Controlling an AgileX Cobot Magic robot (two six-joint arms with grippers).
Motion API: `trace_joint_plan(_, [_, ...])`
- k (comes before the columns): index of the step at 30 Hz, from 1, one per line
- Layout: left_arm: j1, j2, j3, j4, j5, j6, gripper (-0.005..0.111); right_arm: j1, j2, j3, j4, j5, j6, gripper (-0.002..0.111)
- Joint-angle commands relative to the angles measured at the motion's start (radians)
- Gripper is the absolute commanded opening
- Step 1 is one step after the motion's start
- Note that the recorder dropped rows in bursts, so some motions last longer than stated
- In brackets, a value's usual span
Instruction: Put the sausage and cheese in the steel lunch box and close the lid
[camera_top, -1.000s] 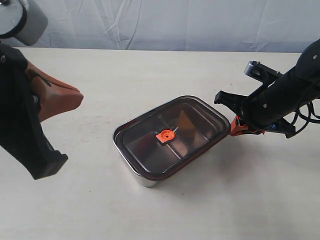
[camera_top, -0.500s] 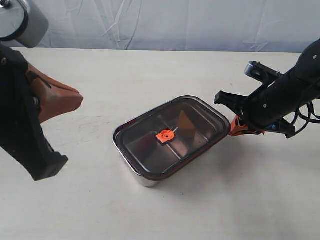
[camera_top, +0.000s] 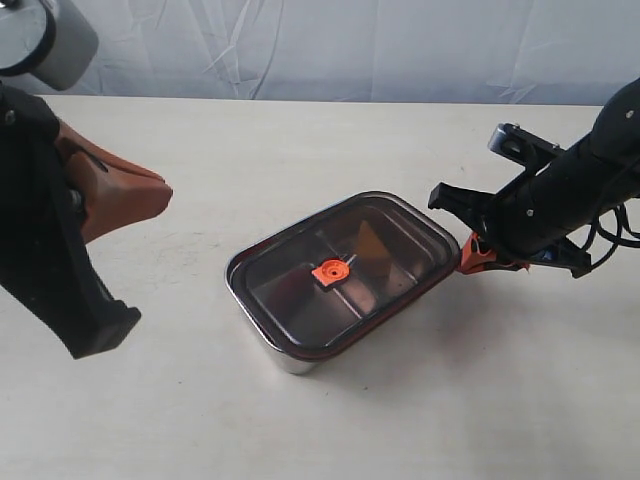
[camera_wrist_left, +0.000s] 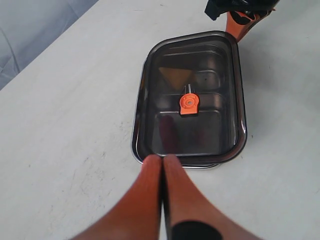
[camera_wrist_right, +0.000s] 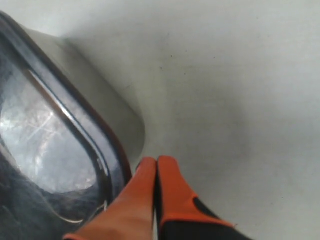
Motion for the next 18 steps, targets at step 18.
trace_joint_plan(18, [-0.002,0.001,0.007,-0.016,0.044,-0.002,0.000,-0.003,-0.038,-0.007,-0.301,0.024,0.193,-0.001])
